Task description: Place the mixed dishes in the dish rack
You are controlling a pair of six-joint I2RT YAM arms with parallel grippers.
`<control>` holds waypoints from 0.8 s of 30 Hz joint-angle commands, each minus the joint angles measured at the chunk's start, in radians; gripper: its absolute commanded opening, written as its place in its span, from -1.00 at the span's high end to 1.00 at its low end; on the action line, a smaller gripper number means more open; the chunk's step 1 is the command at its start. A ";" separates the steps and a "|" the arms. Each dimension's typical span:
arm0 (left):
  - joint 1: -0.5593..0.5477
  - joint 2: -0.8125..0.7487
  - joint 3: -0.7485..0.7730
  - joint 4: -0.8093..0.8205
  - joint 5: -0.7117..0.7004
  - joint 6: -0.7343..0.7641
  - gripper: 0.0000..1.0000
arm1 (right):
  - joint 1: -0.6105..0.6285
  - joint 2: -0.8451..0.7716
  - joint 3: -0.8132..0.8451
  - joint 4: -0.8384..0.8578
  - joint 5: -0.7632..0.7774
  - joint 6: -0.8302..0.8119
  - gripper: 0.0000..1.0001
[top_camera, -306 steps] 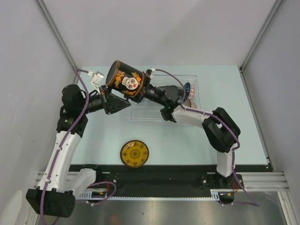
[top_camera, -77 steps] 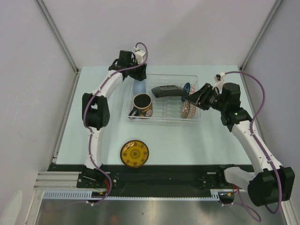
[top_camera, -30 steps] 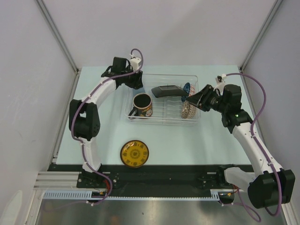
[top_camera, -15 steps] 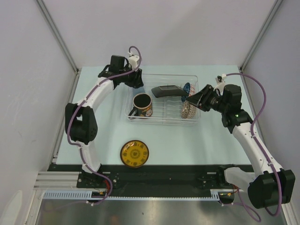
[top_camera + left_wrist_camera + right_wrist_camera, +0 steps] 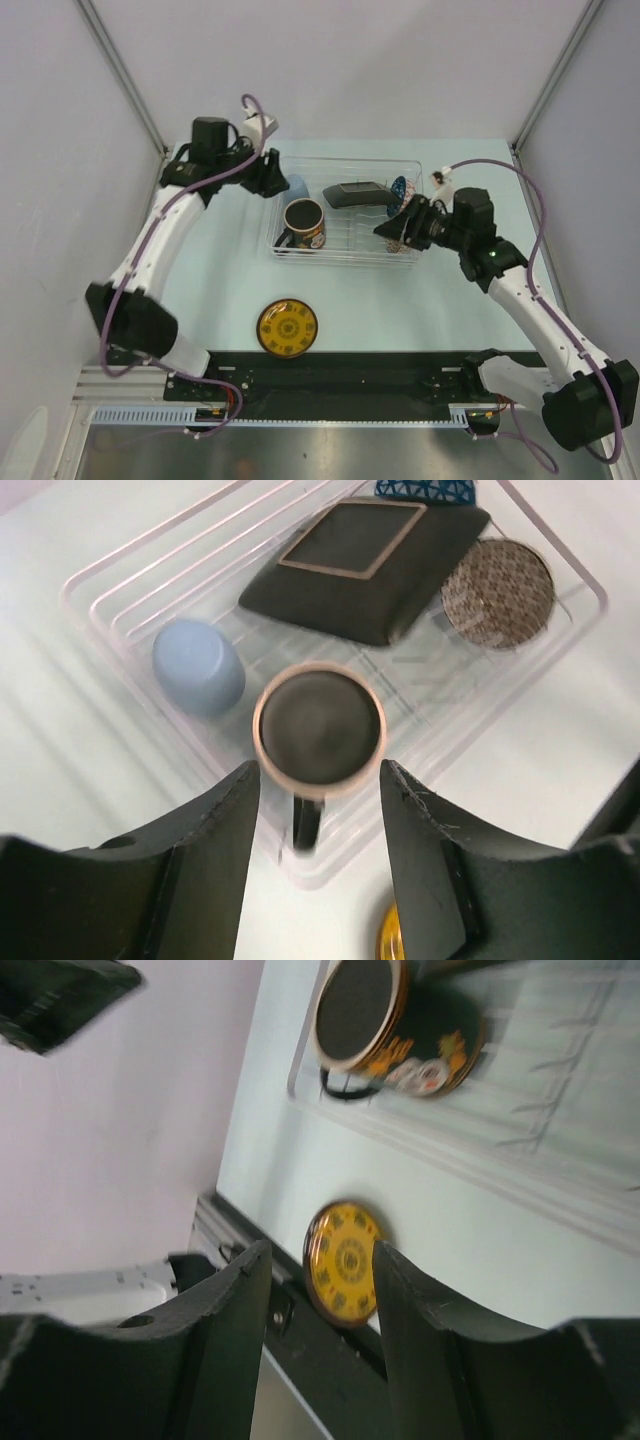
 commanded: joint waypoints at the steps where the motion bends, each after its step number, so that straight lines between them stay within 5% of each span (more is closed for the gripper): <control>1: 0.091 -0.265 -0.141 -0.221 0.088 0.141 -0.14 | 0.175 0.003 -0.006 -0.044 0.092 -0.077 -0.01; 7: 0.135 -0.555 -0.469 -0.413 -0.010 0.492 -0.15 | 0.329 0.127 -0.053 0.056 0.112 -0.072 -0.08; 11: 0.135 -0.701 -0.664 -0.401 -0.072 0.687 -0.15 | 0.388 0.234 -0.105 0.171 0.083 -0.067 -0.11; 24: 0.050 -0.777 -0.930 -0.238 -0.063 0.937 -0.16 | 0.474 0.498 -0.124 0.335 -0.020 -0.067 -0.18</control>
